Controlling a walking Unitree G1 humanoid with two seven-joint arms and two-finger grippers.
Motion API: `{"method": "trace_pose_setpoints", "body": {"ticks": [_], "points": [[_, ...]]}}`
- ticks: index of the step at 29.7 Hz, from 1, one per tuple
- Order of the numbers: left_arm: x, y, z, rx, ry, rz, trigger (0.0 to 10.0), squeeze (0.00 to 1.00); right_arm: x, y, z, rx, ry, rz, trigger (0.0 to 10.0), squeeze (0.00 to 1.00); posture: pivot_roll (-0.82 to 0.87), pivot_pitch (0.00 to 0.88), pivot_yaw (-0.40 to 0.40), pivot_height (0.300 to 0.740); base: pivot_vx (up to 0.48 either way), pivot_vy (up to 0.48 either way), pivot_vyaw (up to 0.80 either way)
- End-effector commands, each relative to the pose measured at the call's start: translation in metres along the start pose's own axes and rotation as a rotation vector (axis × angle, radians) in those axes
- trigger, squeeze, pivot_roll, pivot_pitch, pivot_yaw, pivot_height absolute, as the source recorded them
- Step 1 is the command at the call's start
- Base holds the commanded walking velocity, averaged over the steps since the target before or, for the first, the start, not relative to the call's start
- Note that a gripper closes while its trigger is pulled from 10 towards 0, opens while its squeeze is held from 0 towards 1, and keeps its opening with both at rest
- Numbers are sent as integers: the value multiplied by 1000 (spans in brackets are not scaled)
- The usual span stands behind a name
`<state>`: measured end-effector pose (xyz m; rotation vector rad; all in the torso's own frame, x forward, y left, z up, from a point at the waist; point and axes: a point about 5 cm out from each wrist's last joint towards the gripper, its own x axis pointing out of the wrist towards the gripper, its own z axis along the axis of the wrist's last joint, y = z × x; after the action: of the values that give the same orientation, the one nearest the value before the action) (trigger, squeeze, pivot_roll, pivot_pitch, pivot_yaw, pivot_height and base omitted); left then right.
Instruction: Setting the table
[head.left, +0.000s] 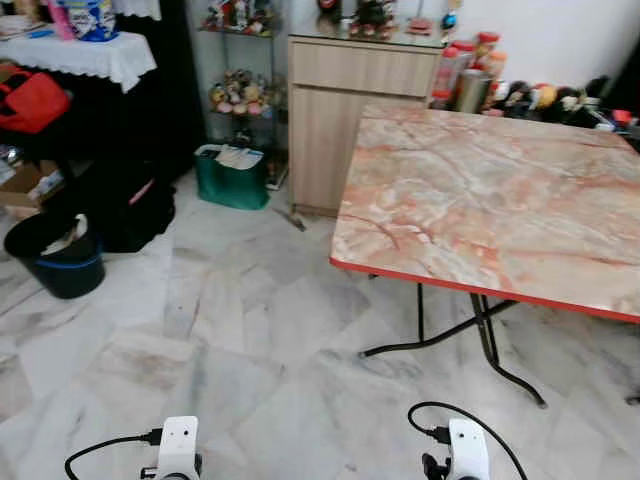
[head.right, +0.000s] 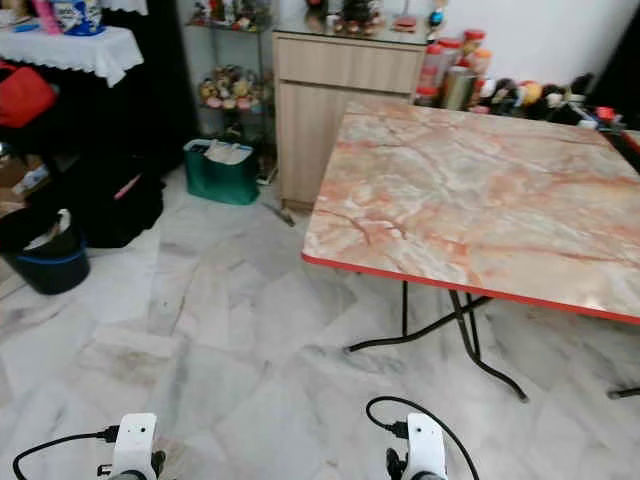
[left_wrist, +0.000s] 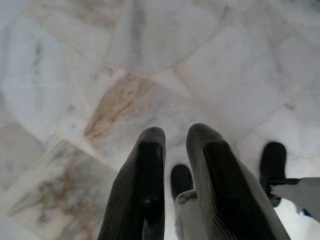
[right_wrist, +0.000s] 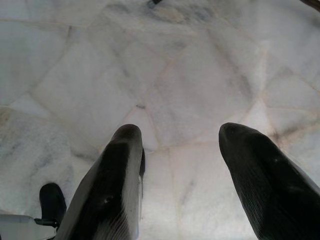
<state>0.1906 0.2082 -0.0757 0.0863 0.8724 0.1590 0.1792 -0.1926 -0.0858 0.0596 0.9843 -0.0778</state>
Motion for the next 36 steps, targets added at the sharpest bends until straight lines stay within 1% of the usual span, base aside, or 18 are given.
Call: {"method": "trace_pose_setpoints", "body": {"ticks": [1, 5, 8, 12, 15, 17, 20, 36], "points": [[0, 1, -3, 25, 23, 5, 10000, 0, 0, -3, 2, 7, -10, -11, 10000, 0, 38, 0, -59, 740, 0, -371, 0], [0, 2, -3, 24, 24, 7, 10000, 0, 0, -3, 2, 9, -13, -20, 10000, 0, 37, 0, -54, 740, 0, -368, 0], [0, 4, -1, 23, 16, 6, 10000, 0, 0, -3, 1, -7, -7, -22, 10000, 0, 42, 0, -48, 740, 0, -375, 0], [0, 5, 0, 25, 10, 2, 10000, 0, 0, -3, 0, 14, 3, -29, 10000, 0, 44, 0, -47, 740, 0, -392, 0], [1, 6, 2, 30, 8, 6, 10000, 0, 0, -3, 1, 9, 9, -34, 10000, 0, 48, 0, -49, 740, 0, -372, 0], [1, 6, 2, 31, 8, 7, 10000, 0, 0, -2, 0, 37, 19, -30, 10000, 0, 49, 0, -49, 740, 0, -422, -772], [1, 5, 3, 29, 6, 7, 10000, 0, 1, -2, 4, 15, -4, -29, 10000, 0, 50, 0, -51, 740, 0, -447, -252], [1, 2, 0, 33, 17, -4, 10000, 0, 0, -2, 4, 7, -3, -25, 10000, 0, 46, 0, -49, 740, 0, -475, 0]]}}
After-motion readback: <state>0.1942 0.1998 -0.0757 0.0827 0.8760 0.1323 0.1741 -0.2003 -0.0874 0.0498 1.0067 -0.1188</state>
